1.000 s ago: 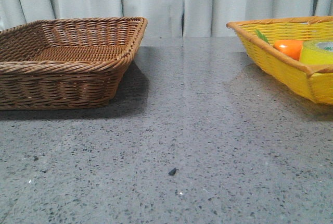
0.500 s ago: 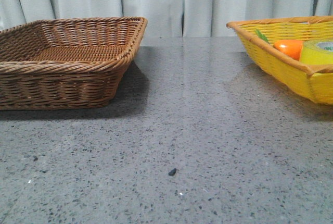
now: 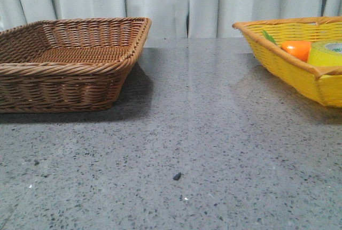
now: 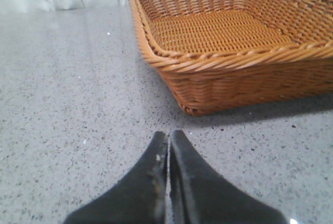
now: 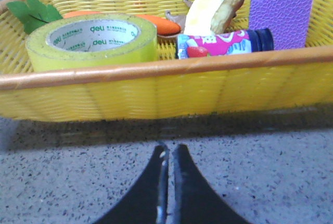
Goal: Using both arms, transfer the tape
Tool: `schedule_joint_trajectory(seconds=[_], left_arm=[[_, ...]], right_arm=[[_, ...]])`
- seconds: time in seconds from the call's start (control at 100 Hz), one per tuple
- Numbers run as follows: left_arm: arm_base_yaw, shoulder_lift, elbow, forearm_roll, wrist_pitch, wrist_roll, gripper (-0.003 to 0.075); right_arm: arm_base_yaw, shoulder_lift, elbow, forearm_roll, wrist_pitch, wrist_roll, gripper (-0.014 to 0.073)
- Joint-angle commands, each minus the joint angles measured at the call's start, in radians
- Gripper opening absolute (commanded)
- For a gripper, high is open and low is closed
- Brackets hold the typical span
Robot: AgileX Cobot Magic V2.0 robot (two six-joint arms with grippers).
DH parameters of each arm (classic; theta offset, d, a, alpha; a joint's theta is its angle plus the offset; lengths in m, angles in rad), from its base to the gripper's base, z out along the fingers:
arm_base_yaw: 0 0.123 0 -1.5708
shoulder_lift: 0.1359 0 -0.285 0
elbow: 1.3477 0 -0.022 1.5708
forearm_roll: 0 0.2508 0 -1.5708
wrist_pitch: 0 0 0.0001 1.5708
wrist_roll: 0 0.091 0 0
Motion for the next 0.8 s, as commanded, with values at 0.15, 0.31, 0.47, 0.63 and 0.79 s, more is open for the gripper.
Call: schedule_joint_trajectory(seconds=[0.15, 0.31, 0.47, 0.63, 0.79], left_arm=[[0.002, -0.029, 0.011, -0.014, -0.187, -0.010, -0.0021], [0.002, -0.029, 0.010, -0.014, -0.242, -0.010, -0.0021], [0.002, -0.029, -0.001, -0.026, -0.248, -0.014, -0.0021], [0.002, -0.029, -0.024, -0.033, -0.230, -0.014, -0.0021], [0.002, -0.015, -0.063, -0.051, -0.222, -0.018, -0.0021]], right_arm=[[-0.007, -0.022, 0.022, -0.004, -0.181, -0.006, -0.0074], [-0.007, -0.022, 0.022, -0.004, -0.242, -0.006, -0.0074], [-0.005, -0.020, 0.009, 0.015, -0.236, -0.006, -0.0074], [-0.005, -0.018, -0.033, 0.034, -0.162, -0.006, -0.0074], [-0.005, 0.012, -0.089, 0.099, -0.120, -0.006, -0.0074]])
